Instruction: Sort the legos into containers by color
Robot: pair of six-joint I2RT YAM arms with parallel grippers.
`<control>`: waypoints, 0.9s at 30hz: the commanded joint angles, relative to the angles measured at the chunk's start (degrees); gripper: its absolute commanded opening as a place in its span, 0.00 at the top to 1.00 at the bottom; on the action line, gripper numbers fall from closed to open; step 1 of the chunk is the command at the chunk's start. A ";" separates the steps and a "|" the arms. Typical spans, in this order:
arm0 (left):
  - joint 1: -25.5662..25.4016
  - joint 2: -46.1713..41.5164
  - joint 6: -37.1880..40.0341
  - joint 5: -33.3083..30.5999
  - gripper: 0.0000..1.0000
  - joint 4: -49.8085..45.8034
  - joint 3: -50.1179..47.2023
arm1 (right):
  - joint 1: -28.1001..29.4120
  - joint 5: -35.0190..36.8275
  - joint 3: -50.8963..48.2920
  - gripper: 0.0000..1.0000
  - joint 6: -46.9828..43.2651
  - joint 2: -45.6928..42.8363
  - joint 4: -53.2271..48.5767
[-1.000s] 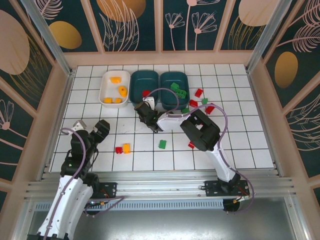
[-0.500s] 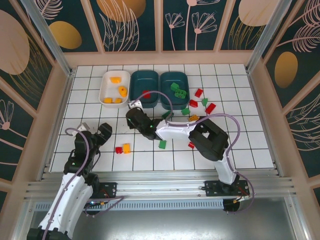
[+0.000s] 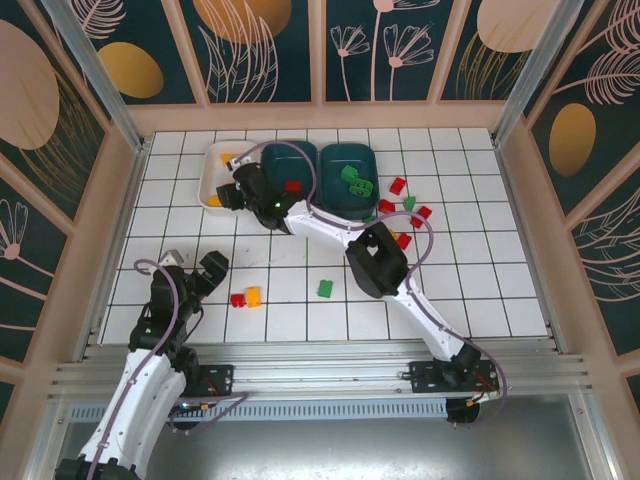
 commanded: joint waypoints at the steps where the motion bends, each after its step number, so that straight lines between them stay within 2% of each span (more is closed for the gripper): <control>1: 0.35 1.21 1.84 1.88 0.01 -1.53 1.88 | -0.41 -1.08 6.75 0.36 -1.19 0.82 -6.34; 4: 0.35 3.03 2.62 3.14 0.01 -0.57 3.31 | 0.00 -0.04 3.46 0.34 -2.68 -3.45 -4.86; 5: 0.35 3.84 3.23 3.87 0.05 0.00 3.67 | 0.24 0.94 1.11 0.34 -3.11 -5.62 -4.29; 7: 0.35 6.39 4.82 4.39 0.09 -1.12 5.09 | 0.48 2.51 -6.06 0.34 -3.31 -11.04 -1.89; 10: -0.19 11.27 6.88 3.67 0.14 -5.60 8.15 | 0.71 3.03 -22.45 0.34 -2.71 -21.53 4.96; 11: -1.53 12.16 6.57 3.37 0.16 -5.66 8.08 | 0.79 3.50 -28.43 0.34 -2.38 -25.20 7.27; 15: -9.95 14.19 3.03 -4.32 0.21 -10.46 10.32 | 0.49 5.13 -50.06 0.34 1.60 -39.39 15.20; 18: -12.10 14.68 1.13 -6.16 0.28 -13.83 11.28 | 0.40 6.08 -61.97 0.34 3.82 -47.93 18.51; 20: -13.25 14.14 -0.12 -8.02 0.30 -15.72 10.80 | 0.23 7.65 -67.36 0.34 4.72 -52.12 18.77; 23: -15.01 14.43 -1.98 -8.40 0.38 -16.61 10.26 | -0.59 8.15 -74.10 0.34 6.03 -57.26 20.00; 27: -18.15 19.21 -3.05 -9.01 0.43 -16.34 10.09 | -1.56 8.60 -78.95 0.34 6.63 -61.69 21.10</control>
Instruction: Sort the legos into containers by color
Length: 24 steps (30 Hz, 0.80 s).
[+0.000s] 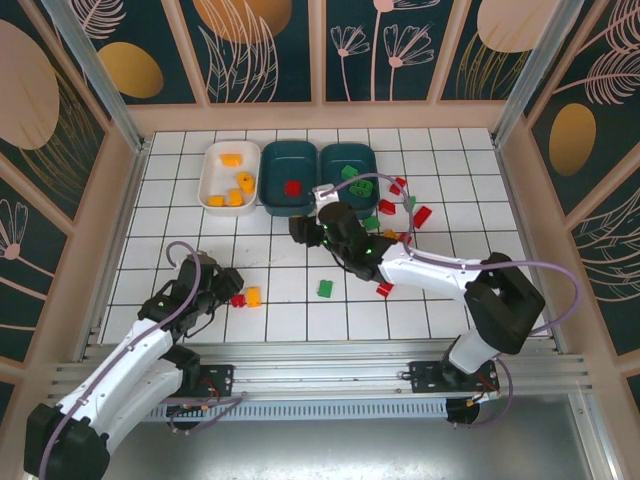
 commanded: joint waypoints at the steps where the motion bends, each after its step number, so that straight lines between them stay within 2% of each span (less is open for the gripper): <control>1: -3.17 4.12 -2.56 -2.62 0.44 -2.62 0.64 | -1.05 2.41 -3.47 0.34 2.05 -4.32 4.16; 3: -5.33 5.71 -3.99 -4.63 0.46 -3.91 1.05 | -1.66 2.34 -5.32 0.34 2.50 -5.92 5.05; 6: -5.80 4.85 -4.80 -6.20 0.50 -6.15 1.13 | -2.23 1.94 -7.86 0.34 3.05 -7.95 6.47; 12: -6.45 7.49 -3.74 -2.23 0.46 -1.22 -0.20 | -3.65 1.00 -11.32 0.33 3.76 -10.19 8.15; 17: -7.82 9.21 -3.15 -2.79 0.44 -0.67 0.18 | -4.12 1.32 -12.80 0.33 3.57 -11.76 8.13; 24: -7.97 10.26 -3.06 -3.41 0.50 -0.43 -1.84 | -4.83 1.32 -15.43 0.33 4.42 -13.81 9.27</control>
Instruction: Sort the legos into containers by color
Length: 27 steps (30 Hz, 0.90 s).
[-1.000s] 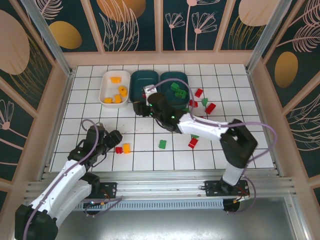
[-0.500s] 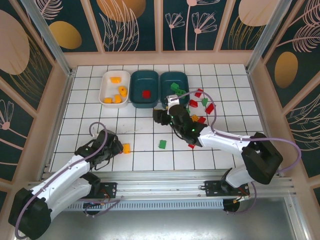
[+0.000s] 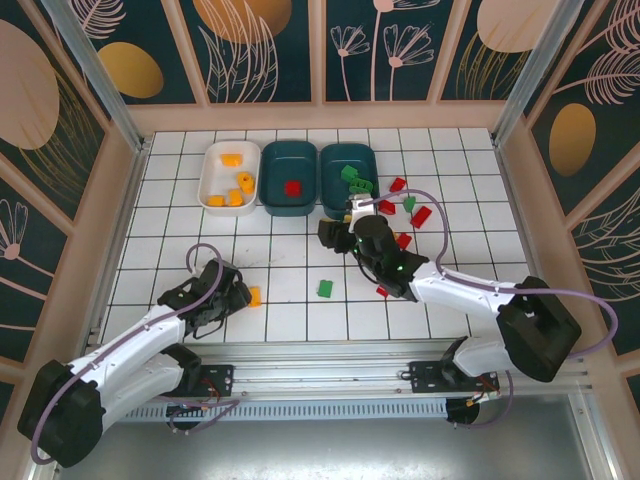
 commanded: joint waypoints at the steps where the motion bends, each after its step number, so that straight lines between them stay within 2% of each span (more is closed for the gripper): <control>1: -0.38 0.98 0.35 -0.71 0.50 0.18 -1.38 | -0.51 0.85 -1.15 0.33 1.38 -1.51 2.87; 6: -0.45 0.15 0.49 -0.79 0.52 0.49 -1.59 | -0.51 0.57 -1.67 0.33 1.42 -2.15 2.87; 11: -0.41 4.84 2.55 -0.69 0.54 4.14 -1.59 | -0.51 0.51 -2.03 0.33 1.54 -2.59 2.67; 13: -0.34 6.69 3.31 -1.88 0.59 5.32 -1.33 | -0.51 0.57 -2.20 0.33 1.56 -3.08 2.27; 18: -0.35 7.96 5.15 -3.93 0.80 4.62 0.79 | -0.51 1.67 -3.58 0.33 1.55 -5.73 0.48; 21: -0.35 6.31 6.64 -6.24 0.86 0.59 4.81 | -0.53 2.06 -4.68 0.33 1.64 -8.01 -0.35; 24: -0.33 5.25 8.69 -9.10 0.86 -3.11 11.91 | -0.65 3.16 -5.33 0.33 1.43 -10.40 -1.75; 27: -0.36 8.64 12.07 -10.88 0.86 -3.07 20.84 | -1.52 3.46 -6.07 0.33 1.29 -12.40 -3.05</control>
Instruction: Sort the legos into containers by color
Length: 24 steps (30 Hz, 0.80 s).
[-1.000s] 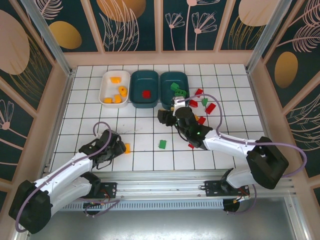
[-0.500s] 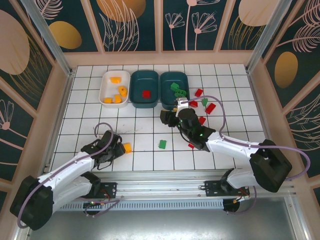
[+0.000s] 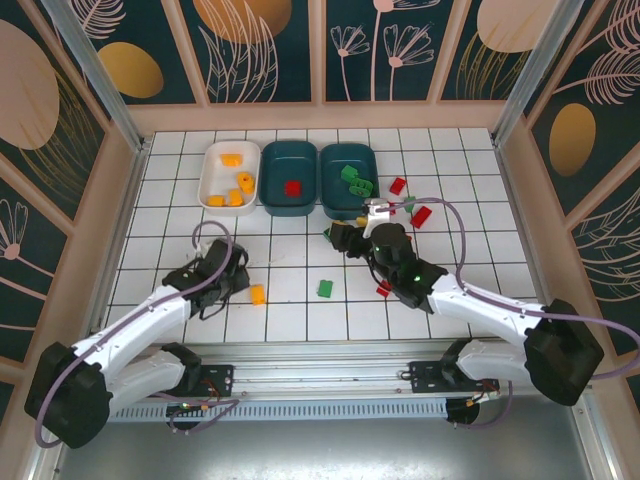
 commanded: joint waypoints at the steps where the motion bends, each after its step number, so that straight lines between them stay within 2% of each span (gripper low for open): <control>1: -0.20 4.25 5.88 -4.04 0.86 -0.40 10.71 | -1.38 2.35 -1.38 0.33 0.40 -2.94 -1.69; 7: -0.11 25.13 13.23 -0.60 0.85 7.73 29.08 | -2.50 2.63 -2.22 0.33 0.59 -4.96 -5.20; 10: 0.13 37.72 16.68 3.01 0.83 9.56 41.28 | -2.88 2.65 -2.76 0.33 0.61 -6.25 -7.45; 15: 2.53 57.76 18.59 5.22 0.80 5.54 61.27 | -3.14 2.80 -5.38 0.33 2.47 -8.37 -10.49; 17: 3.89 63.10 18.28 6.60 0.79 3.39 67.28 | -3.23 3.37 -6.65 0.33 2.89 -10.59 -12.19; 18: 4.48 64.88 18.14 6.84 0.74 3.00 69.25 | -3.29 3.84 -7.10 0.33 2.86 -11.83 -13.21; 20: 5.35 66.61 17.92 7.47 0.58 2.05 71.83 | -3.66 4.46 -7.65 0.32 2.53 -14.38 -15.45; 21: 5.50 66.73 18.40 7.85 0.49 1.93 72.28 | -3.90 4.92 -7.74 0.32 2.37 -15.21 -16.40; 22: 5.50 66.18 18.74 7.46 0.35 1.93 72.27 | -4.06 5.26 -7.84 0.31 2.20 -15.84 -17.23; 23: 5.50 65.25 19.03 7.18 0.27 2.21 71.91 | -4.38 5.49 -7.84 0.31 1.94 -16.38 -17.77; 24: 5.49 63.96 19.65 7.62 0.24 2.81 71.07 | -4.68 5.51 -7.84 0.30 1.65 -16.61 -18.14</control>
